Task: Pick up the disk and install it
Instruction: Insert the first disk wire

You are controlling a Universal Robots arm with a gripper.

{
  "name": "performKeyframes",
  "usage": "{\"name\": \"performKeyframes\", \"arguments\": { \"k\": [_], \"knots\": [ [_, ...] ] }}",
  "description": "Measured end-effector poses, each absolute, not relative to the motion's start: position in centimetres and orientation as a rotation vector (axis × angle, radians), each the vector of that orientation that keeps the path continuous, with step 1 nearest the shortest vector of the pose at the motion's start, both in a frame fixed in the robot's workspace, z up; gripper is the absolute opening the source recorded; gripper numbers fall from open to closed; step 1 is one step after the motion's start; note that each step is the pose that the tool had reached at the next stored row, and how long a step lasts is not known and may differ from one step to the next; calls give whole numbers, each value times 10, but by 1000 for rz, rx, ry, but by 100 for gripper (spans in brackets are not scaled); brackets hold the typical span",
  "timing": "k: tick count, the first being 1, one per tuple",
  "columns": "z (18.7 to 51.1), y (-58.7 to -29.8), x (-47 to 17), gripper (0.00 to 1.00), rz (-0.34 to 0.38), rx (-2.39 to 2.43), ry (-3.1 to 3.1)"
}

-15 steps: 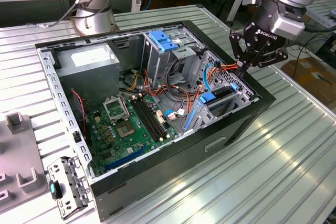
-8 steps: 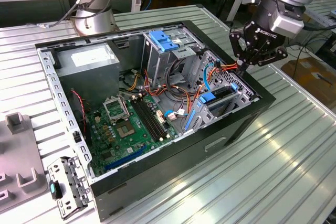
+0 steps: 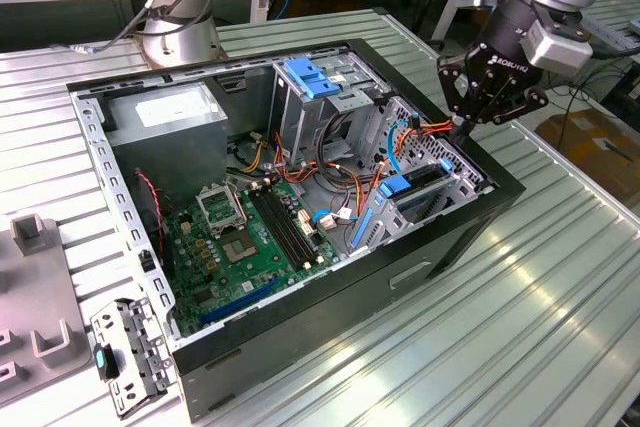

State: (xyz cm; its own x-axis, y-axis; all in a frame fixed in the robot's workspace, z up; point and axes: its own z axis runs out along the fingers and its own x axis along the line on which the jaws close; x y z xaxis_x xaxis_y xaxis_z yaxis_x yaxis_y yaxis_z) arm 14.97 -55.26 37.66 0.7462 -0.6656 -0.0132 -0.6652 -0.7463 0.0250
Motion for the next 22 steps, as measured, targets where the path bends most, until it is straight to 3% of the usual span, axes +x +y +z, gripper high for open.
{"name": "performKeyframes", "arguments": {
  "k": [22],
  "knots": [
    [376, -534, 167, 11, -32, 2975, -945]
  ]
}}
